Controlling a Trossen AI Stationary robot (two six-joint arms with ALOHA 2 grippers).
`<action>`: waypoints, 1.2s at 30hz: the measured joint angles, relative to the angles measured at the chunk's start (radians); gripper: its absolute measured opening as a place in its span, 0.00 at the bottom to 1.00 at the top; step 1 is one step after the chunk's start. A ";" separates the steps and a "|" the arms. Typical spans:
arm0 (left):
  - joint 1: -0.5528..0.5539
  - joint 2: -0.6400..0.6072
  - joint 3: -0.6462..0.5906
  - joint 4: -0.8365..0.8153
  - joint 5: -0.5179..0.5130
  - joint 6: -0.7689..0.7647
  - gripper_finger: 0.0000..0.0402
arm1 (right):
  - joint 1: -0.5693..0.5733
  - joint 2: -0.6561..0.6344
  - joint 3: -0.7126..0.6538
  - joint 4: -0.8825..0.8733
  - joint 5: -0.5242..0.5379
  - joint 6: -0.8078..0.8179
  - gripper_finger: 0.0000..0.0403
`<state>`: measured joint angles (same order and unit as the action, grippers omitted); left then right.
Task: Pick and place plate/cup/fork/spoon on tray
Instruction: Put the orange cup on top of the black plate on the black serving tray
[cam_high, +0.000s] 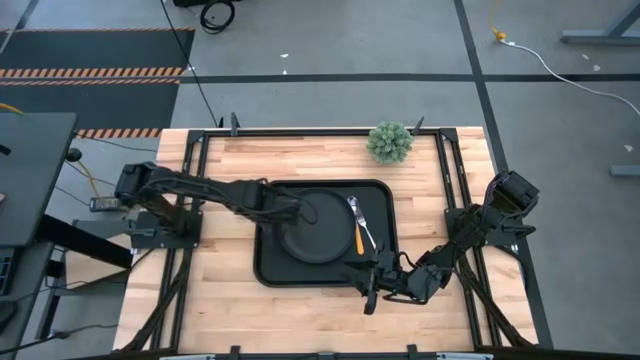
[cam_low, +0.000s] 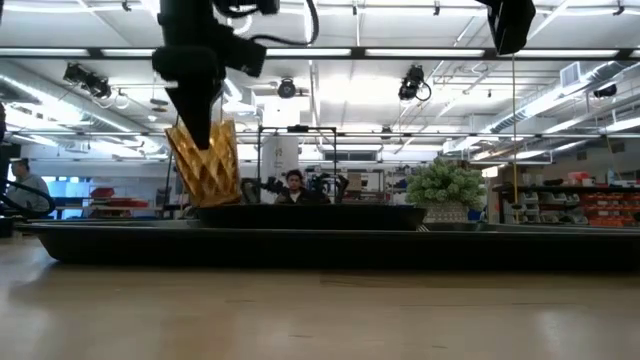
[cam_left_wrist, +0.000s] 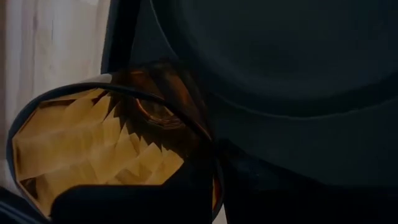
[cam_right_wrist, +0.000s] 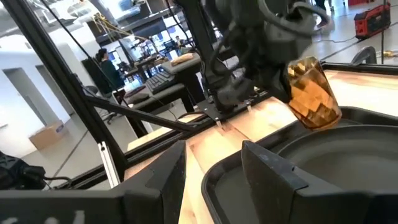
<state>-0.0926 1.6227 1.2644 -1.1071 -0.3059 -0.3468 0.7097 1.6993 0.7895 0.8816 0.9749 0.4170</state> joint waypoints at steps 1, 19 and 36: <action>0.003 0.015 0.000 -0.003 -0.002 0.012 0.03 | 0.000 0.000 0.000 0.000 0.000 -0.001 0.40; 0.070 0.119 0.001 0.011 -0.032 0.096 0.09 | 0.000 0.000 0.000 -0.001 -0.010 -0.020 0.40; 0.054 0.094 0.006 -0.004 -0.062 0.057 0.52 | 0.000 0.000 0.000 -0.020 -0.009 -0.043 0.40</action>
<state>-0.0383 1.7168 1.2700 -1.1111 -0.3681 -0.2899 0.7097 1.6989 0.7895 0.8616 0.9657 0.3739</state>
